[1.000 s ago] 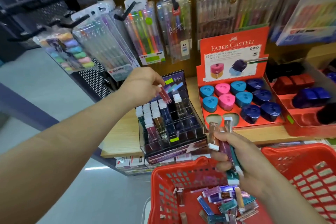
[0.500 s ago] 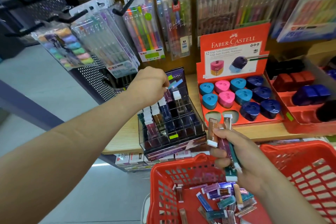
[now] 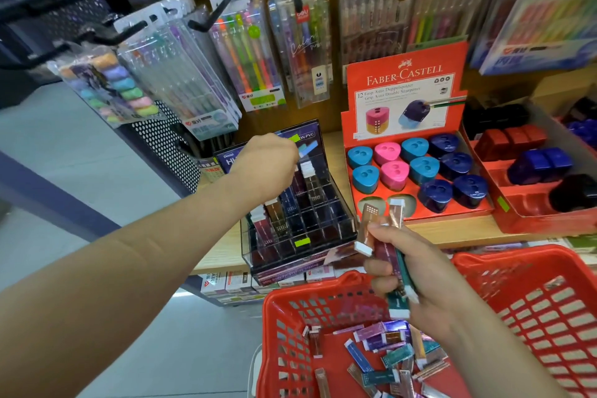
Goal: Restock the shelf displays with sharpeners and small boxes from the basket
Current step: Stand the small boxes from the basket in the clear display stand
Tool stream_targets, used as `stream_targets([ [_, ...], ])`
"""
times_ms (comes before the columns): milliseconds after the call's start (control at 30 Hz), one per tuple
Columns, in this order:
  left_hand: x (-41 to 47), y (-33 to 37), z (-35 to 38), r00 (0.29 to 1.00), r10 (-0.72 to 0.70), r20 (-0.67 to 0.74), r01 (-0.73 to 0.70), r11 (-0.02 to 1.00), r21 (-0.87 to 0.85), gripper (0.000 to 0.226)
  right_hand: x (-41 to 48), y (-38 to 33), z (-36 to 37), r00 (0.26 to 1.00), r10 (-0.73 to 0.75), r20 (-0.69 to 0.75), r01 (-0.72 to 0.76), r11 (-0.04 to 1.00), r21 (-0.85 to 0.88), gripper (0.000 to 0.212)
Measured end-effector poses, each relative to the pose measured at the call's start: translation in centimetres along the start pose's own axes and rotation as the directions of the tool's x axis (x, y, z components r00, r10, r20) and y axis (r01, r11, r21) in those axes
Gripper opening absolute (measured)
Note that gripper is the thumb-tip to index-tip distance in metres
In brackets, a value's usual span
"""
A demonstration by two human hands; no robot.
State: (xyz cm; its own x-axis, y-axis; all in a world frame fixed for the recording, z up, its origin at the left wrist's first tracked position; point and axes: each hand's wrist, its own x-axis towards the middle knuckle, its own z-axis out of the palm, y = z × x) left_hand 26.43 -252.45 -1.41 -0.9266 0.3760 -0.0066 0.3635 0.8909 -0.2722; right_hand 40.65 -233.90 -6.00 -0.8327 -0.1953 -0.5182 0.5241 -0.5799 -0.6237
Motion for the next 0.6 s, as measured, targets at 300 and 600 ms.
stream_targets([
  [300, -5.1, 4.1, -5.3, 0.837, 0.277, 0.472, 0.326, 0.44, -0.837, 0.021, -0.4, -0.1, 0.6, 0.993, -0.093, -0.071, 0.096, 0.995, 0.036, 0.025],
  [600, -4.2, 0.2, -4.9, 0.973, -0.178, 0.145, 0.205, 0.391, -0.897, 0.011, -0.6, 0.1, 0.6, 0.998, 0.006, -0.059, 0.011, 0.956, 0.292, 0.012],
])
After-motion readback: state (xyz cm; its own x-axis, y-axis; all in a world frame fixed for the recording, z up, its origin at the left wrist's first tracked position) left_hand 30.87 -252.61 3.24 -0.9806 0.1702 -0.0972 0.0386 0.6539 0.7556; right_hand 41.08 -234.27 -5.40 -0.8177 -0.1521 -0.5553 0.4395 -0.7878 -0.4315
